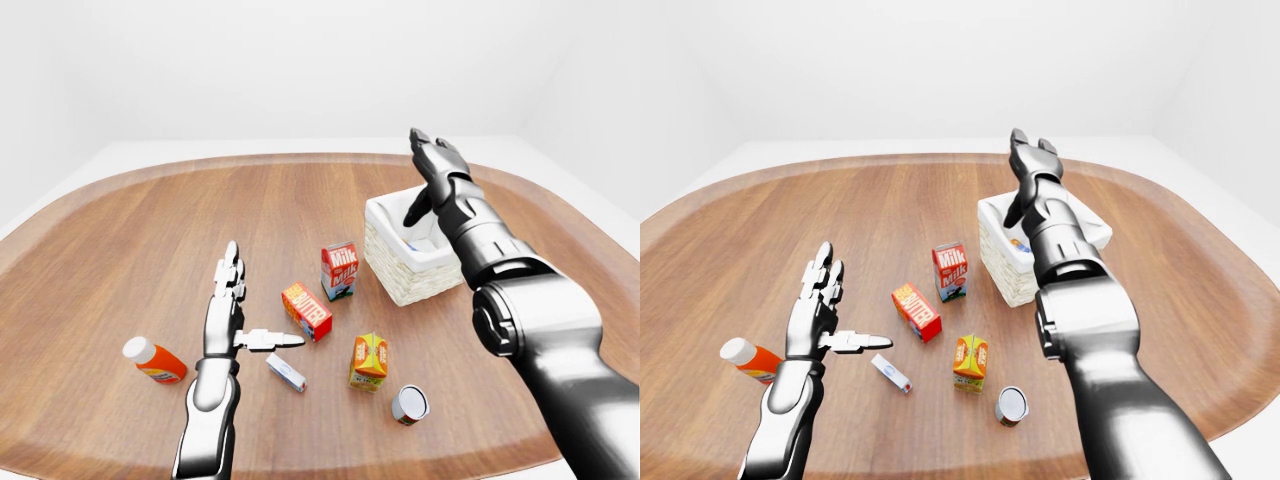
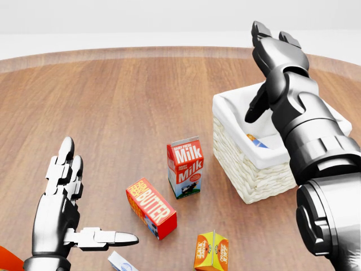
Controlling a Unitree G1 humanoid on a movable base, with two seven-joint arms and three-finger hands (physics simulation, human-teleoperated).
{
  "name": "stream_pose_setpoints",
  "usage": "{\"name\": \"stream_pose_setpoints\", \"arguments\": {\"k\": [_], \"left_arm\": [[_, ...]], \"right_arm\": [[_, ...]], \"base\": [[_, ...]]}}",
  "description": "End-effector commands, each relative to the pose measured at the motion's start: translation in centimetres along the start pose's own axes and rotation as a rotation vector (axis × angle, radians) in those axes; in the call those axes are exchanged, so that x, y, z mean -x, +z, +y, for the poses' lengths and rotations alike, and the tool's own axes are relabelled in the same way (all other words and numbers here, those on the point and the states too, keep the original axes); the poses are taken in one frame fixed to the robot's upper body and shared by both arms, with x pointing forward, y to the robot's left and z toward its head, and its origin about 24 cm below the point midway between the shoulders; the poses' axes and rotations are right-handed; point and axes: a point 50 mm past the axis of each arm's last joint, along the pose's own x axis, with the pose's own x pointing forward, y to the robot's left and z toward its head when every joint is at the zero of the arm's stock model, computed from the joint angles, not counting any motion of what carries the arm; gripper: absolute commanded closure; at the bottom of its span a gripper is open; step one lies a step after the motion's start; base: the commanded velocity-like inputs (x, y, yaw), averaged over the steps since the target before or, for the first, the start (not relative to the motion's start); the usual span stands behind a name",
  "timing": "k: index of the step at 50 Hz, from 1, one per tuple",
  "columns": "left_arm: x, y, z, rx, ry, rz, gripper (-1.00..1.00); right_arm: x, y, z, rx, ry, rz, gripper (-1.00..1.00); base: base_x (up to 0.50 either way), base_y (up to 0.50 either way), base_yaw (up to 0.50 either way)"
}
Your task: Pick up the alphabet soup and the tomato sauce, and put them in the basket.
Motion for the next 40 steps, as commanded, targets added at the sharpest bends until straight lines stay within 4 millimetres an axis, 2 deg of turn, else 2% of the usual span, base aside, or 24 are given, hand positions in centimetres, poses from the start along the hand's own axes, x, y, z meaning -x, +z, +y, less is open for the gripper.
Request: {"name": "stream_pose_setpoints", "arguments": {"k": [1, 13, 23, 40], "left_arm": [[0.0, 0.3, 0.2, 0.005, 0.014, -0.012, -1.0], [0.0, 0.3, 0.2, 0.005, 0.015, -0.012, -1.0], [0.0, 0.4, 0.3, 0.006, 0.019, -0.017, -1.0], [-0.1, 0.3, 0.2, 0.007, 0.02, -0.015, -1.0]], "right_arm": [[0.0, 0.1, -0.3, -0.155, -0.022, 0.003, -1.0], [0.0, -0.1, -0.4, -0.257, -0.03, 0.011, -1.0], [0.0, 1.6, -0.8, -0.253, -0.037, -0.035, -1.0], [0.1, 1.1, -0.4, -0.331, -0.05, -0.022, -1.0]], "base": [[0.0, 0.0, 0.0], [0.0, 0.0, 0.0], [0.0, 0.0, 0.0], [0.0, 0.0, 0.0]]}}
